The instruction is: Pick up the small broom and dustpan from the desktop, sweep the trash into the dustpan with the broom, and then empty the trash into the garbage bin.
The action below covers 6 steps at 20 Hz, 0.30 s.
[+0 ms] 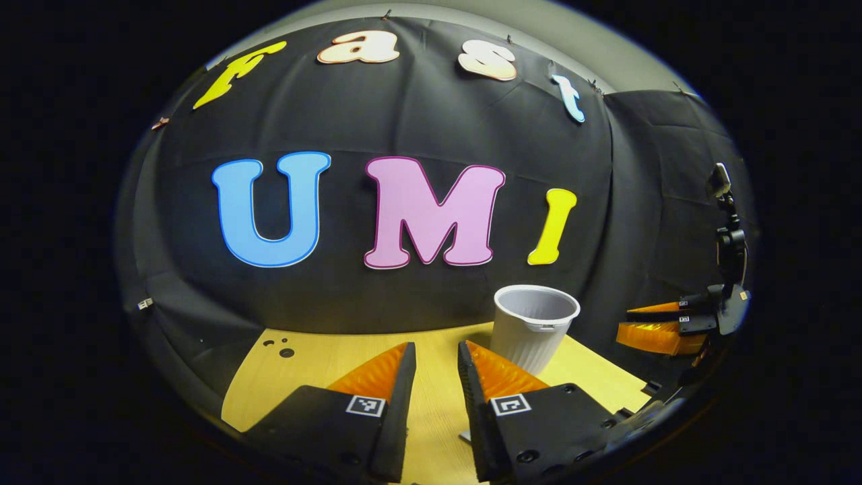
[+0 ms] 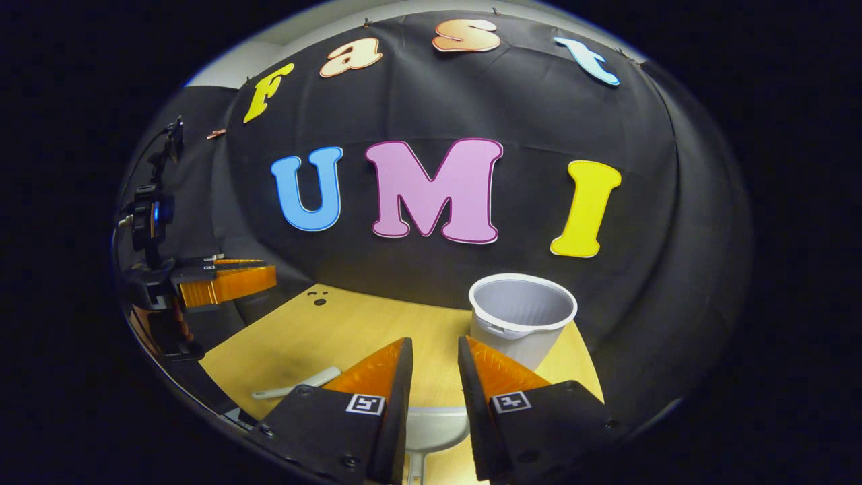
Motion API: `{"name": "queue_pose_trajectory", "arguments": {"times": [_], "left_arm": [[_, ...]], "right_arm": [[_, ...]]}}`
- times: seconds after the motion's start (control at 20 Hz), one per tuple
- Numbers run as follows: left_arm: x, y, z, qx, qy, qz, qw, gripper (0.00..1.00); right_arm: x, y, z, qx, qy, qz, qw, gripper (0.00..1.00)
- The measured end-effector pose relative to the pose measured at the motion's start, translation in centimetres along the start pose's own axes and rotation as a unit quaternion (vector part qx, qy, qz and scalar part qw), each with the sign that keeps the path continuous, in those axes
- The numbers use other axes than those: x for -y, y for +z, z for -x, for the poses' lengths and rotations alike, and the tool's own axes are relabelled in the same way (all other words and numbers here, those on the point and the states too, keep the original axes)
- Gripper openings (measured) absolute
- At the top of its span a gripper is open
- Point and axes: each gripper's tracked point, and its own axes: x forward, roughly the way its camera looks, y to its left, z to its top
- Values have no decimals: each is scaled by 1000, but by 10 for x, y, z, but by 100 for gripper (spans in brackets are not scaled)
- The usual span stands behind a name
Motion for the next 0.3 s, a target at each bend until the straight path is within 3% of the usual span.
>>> {"name": "queue_pose_trajectory", "arguments": {"times": [0.3], "left_arm": [[-8,-1,-1,-5,7,1,1000,42]], "right_arm": [[-1,4,-6,-2,0,-13,1000,43]]}}
